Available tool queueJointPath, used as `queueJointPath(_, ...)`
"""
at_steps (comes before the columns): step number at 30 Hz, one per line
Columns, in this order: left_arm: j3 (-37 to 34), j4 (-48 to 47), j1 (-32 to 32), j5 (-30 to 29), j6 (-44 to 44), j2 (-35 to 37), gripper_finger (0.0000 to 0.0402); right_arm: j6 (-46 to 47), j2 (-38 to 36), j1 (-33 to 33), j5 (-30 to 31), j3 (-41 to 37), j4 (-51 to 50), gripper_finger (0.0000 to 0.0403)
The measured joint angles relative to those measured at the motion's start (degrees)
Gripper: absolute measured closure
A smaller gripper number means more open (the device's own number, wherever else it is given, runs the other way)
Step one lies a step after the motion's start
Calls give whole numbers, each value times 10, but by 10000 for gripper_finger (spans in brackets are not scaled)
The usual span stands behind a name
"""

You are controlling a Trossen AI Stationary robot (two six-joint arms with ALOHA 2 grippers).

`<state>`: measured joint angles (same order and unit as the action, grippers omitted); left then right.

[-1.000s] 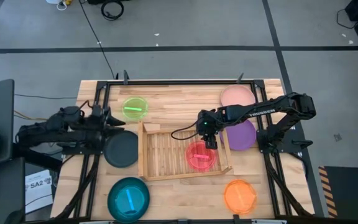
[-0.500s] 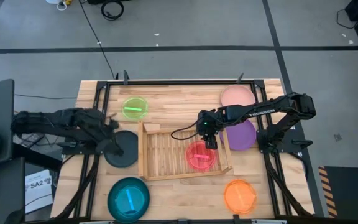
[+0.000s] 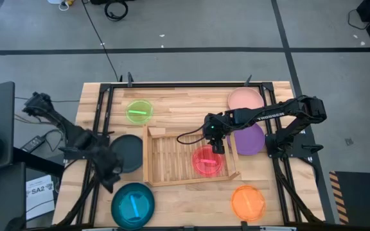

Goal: Place and stack plates onto a shelf
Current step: Stack the blue plate on top of the red plate on the shelf

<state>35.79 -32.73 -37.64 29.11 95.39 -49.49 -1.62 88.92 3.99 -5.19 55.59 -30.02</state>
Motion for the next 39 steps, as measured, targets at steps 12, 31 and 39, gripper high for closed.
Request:
queueJointPath(12, 0, 82, -98, -109, 60, -112, 255, 0, 0, 0, 0, 0, 6, 234)
queueJointPath(31, 0, 105, -109, -146, 61, -241, 255, 0, 0, 0, 0, 0, 9, 234)
queueJointPath(39, 0, 107, -109, -160, 60, -262, 255, 0, 0, 0, 0, 0, 11, 234)
